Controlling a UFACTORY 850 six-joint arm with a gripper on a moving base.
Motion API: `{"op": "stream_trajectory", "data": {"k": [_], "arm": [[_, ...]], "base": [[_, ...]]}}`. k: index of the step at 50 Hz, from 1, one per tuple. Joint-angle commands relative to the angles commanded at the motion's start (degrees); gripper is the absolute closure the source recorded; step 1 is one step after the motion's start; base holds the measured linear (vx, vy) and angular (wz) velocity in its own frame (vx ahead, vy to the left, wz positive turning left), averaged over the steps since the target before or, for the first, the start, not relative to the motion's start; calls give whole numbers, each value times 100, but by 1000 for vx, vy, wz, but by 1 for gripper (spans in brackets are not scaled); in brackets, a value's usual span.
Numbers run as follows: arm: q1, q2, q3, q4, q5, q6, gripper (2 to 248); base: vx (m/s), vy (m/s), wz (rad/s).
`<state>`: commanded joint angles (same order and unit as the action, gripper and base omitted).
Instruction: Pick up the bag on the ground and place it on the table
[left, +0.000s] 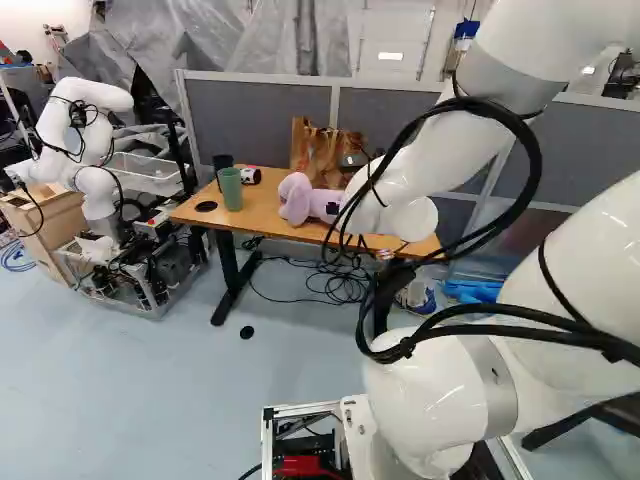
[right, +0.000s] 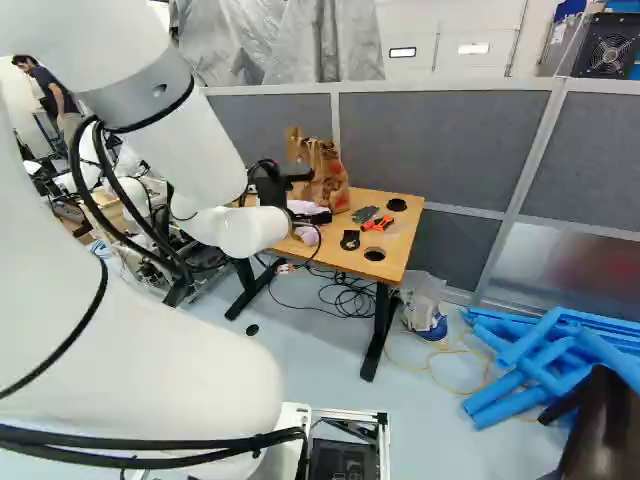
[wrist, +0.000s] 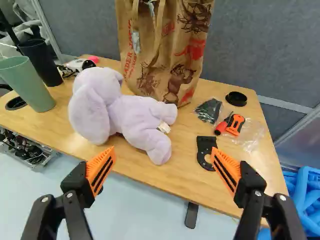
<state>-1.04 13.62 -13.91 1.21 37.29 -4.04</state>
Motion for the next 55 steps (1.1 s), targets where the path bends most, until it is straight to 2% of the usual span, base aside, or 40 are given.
{"op": "stream_trajectory", "data": {"k": [27, 55], "arm": [[71, 161, 603, -82, 860, 273, 3], [103, 235, 878, -120, 1253, 398, 3]], "base": [[0, 0, 0], [0, 0, 0]]}}
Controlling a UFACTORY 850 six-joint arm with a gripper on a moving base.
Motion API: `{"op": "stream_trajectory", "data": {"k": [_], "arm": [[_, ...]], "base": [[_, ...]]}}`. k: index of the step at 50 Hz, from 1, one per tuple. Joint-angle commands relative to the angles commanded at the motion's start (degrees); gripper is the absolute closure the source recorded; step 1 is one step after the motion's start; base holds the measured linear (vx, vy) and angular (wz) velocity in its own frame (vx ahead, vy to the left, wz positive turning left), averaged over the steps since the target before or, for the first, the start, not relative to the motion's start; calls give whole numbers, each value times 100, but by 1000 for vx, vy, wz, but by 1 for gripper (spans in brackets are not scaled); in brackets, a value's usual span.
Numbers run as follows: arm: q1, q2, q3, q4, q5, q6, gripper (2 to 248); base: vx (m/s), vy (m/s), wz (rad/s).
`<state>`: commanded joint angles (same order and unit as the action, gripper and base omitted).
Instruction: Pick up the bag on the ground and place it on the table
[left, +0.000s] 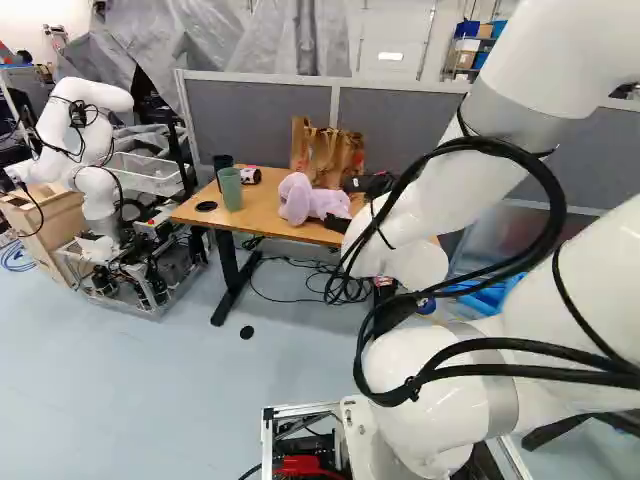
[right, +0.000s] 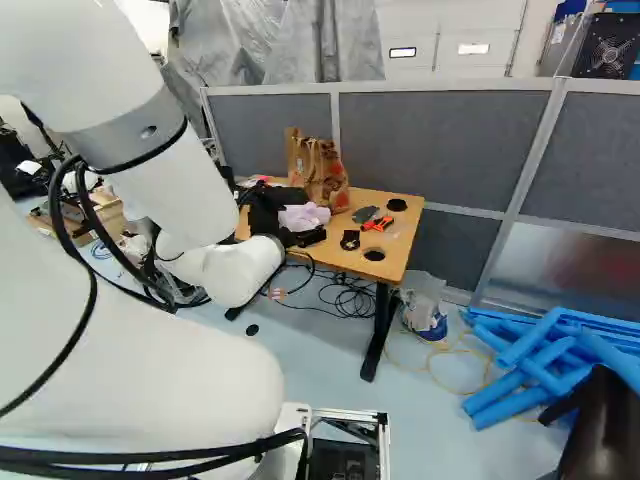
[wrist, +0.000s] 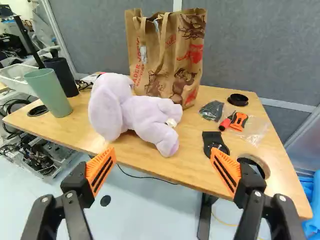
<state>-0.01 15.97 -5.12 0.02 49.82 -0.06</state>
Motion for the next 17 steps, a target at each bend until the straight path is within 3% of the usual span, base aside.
{"op": "stream_trajectory", "data": {"k": [17], "arm": [[1, 3, 12, -2, 18, 6, 3]], "base": [[0, 0, 0]]}}
